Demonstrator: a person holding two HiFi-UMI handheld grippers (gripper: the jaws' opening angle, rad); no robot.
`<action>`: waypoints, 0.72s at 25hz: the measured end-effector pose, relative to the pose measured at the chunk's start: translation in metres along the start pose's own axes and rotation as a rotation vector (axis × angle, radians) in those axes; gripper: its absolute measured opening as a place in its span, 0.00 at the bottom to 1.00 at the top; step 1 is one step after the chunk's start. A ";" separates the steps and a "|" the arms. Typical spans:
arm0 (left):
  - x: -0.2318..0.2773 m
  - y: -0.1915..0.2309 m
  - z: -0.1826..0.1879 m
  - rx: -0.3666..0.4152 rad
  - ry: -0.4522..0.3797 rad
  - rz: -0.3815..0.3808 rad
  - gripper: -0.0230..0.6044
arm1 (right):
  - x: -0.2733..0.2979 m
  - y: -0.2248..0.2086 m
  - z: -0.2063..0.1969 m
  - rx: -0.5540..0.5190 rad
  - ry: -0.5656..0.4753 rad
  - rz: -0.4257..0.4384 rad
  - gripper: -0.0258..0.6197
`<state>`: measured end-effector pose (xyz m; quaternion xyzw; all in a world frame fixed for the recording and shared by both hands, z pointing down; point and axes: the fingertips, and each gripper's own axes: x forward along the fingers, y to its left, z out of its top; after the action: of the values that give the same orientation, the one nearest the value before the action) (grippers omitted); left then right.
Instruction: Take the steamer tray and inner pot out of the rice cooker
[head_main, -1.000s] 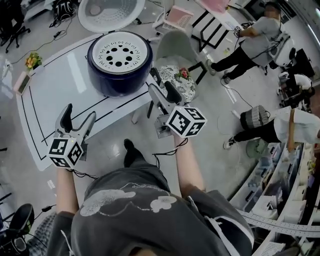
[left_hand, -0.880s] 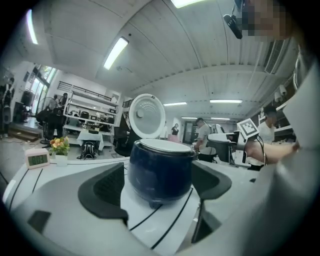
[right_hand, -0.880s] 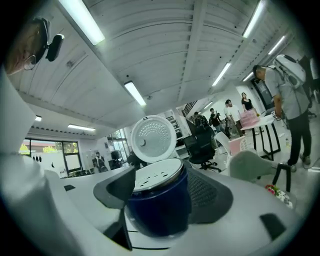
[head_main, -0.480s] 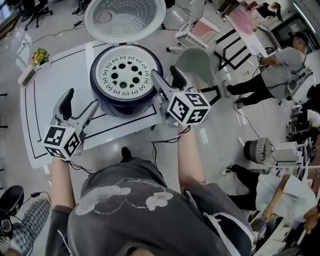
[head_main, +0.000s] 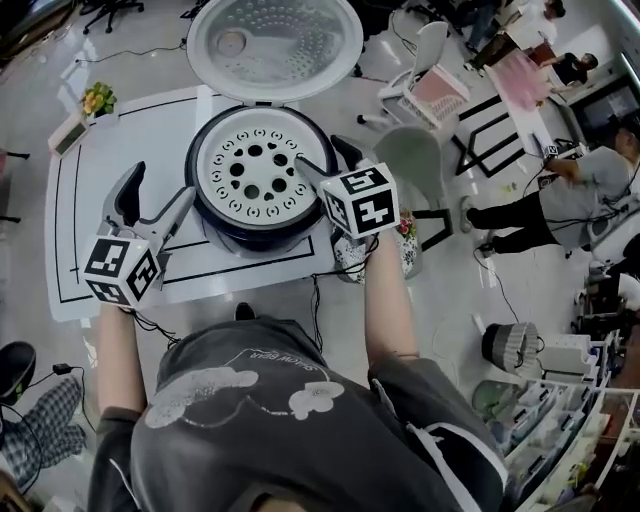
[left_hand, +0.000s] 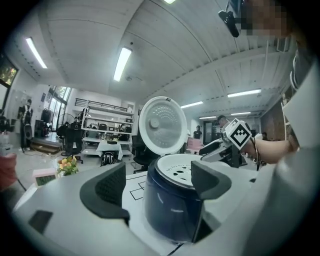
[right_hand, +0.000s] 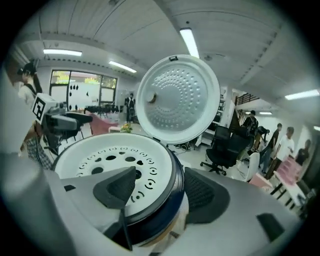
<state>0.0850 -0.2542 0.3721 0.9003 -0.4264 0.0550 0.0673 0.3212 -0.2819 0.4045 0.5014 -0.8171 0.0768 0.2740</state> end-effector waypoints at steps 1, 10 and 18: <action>0.001 0.000 -0.002 -0.002 0.005 0.005 0.69 | 0.004 -0.002 -0.002 -0.032 0.027 -0.008 0.52; 0.009 0.011 -0.013 -0.021 0.022 0.043 0.69 | 0.036 -0.005 -0.020 -0.122 0.298 -0.022 0.52; 0.009 0.016 -0.018 -0.032 0.037 0.069 0.69 | 0.044 -0.021 -0.014 -0.176 0.305 -0.097 0.36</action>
<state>0.0775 -0.2683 0.3926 0.8827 -0.4568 0.0672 0.0877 0.3289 -0.3205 0.4363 0.4969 -0.7443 0.0667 0.4412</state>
